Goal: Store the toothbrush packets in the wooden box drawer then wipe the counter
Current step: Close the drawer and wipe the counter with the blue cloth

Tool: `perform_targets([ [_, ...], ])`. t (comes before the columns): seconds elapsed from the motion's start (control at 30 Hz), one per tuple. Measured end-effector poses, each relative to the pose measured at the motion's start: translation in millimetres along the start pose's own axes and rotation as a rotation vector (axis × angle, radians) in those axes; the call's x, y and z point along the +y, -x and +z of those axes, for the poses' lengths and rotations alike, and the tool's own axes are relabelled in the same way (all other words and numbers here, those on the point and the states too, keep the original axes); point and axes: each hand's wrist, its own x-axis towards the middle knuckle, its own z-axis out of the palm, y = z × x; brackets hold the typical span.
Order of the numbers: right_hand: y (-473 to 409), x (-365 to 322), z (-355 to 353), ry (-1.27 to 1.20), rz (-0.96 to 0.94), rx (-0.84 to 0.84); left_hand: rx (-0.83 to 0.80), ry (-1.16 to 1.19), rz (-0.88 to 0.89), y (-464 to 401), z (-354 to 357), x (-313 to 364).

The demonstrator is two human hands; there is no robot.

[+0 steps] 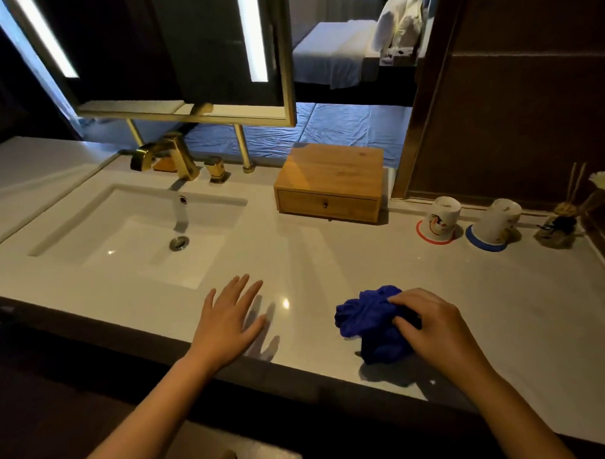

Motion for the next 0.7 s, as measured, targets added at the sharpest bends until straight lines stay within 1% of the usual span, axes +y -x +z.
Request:
perform_targets([
  [0.13, -16, -44, 13, -0.008, 0.016, 0.053, 0.048, -0.03, -0.051, -13, -19, -87],
  [0.23, -35, -82, 28, -0.006, 0.046, 0.121, 0.039, -0.061, -0.082, -31, -29, -158],
  [0.33, -50, -118, 44, 0.038, 0.093, 0.207, -0.031, -0.094, -0.103, -47, -35, -214],
  [0.43, -56, -147, 70, 0.099, 0.133, 0.259, -0.103, -0.097, -0.08, -59, -35, -253],
  [0.5, -55, -156, 92, 0.153, 0.167, 0.249, -0.11, -0.071, -0.052, -62, -32, -266],
  [0.57, -50, -155, 121, 0.183, 0.244, 0.217, -0.118, -0.078, -0.019, -61, -28, -275],
  [0.6, -45, -151, 135, 0.18, 0.295, 0.171, -0.112, -0.082, -0.014, -60, -26, -277],
  [0.7, -28, -137, 179, 0.19, 0.456, -0.042, -0.1, -0.075, 0.0, -61, -23, -280],
])
